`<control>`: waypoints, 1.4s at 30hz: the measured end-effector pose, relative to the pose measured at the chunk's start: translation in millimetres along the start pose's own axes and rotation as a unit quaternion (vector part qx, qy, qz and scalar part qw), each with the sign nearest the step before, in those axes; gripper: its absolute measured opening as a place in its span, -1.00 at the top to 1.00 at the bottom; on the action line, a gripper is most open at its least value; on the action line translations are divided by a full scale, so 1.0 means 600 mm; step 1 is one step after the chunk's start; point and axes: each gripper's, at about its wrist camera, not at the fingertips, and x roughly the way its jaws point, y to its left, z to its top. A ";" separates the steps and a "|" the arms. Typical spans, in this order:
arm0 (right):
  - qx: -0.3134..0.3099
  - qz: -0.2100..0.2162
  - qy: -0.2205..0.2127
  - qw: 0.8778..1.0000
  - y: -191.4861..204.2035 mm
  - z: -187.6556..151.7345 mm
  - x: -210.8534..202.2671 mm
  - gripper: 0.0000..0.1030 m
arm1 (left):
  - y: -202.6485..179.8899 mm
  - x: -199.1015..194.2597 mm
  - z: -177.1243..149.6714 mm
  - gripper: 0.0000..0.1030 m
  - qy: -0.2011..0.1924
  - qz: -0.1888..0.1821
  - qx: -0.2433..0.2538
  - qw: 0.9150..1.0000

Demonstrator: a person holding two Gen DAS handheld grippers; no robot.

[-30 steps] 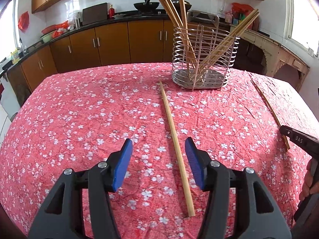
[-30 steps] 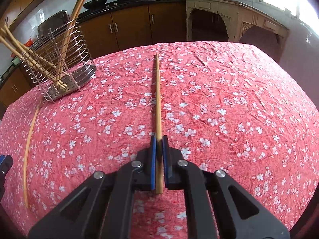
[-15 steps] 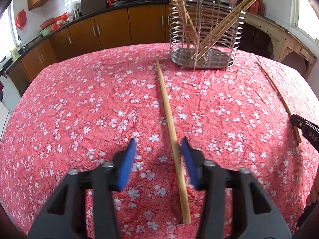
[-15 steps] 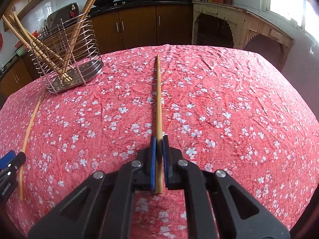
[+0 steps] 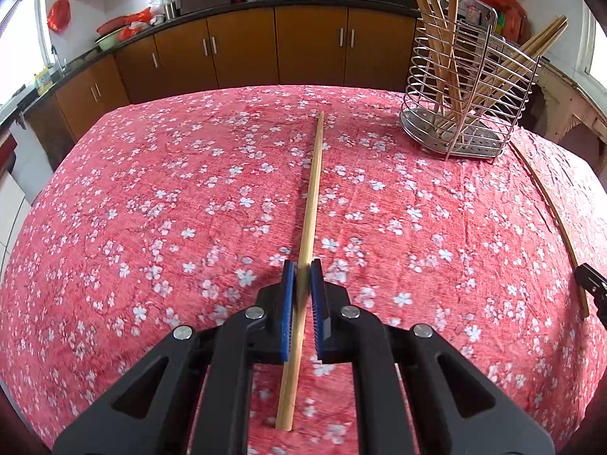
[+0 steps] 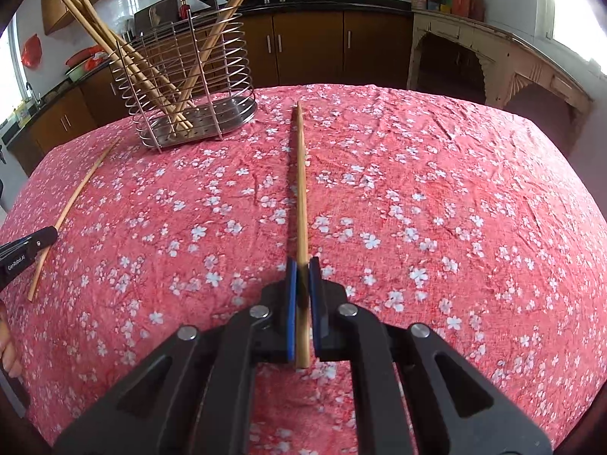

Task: Organize utensils
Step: 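Close the right tool on a chopstick while the left tool grasps the last chopstick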

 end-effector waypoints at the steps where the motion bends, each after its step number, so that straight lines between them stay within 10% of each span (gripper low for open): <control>1: 0.002 0.001 0.000 1.000 -0.001 -0.001 -0.001 0.85 | 0.001 0.000 -0.001 0.79 -0.003 -0.002 0.003 1.000; 33: 0.006 -0.005 0.000 1.000 -0.010 -0.006 -0.007 0.80 | 0.000 -0.002 0.004 0.50 -0.005 -0.036 0.000 0.999; 42: 0.029 0.010 -0.002 1.000 -0.019 -0.019 -0.020 0.84 | 0.012 -0.016 -0.012 0.79 -0.004 -0.031 -0.003 1.000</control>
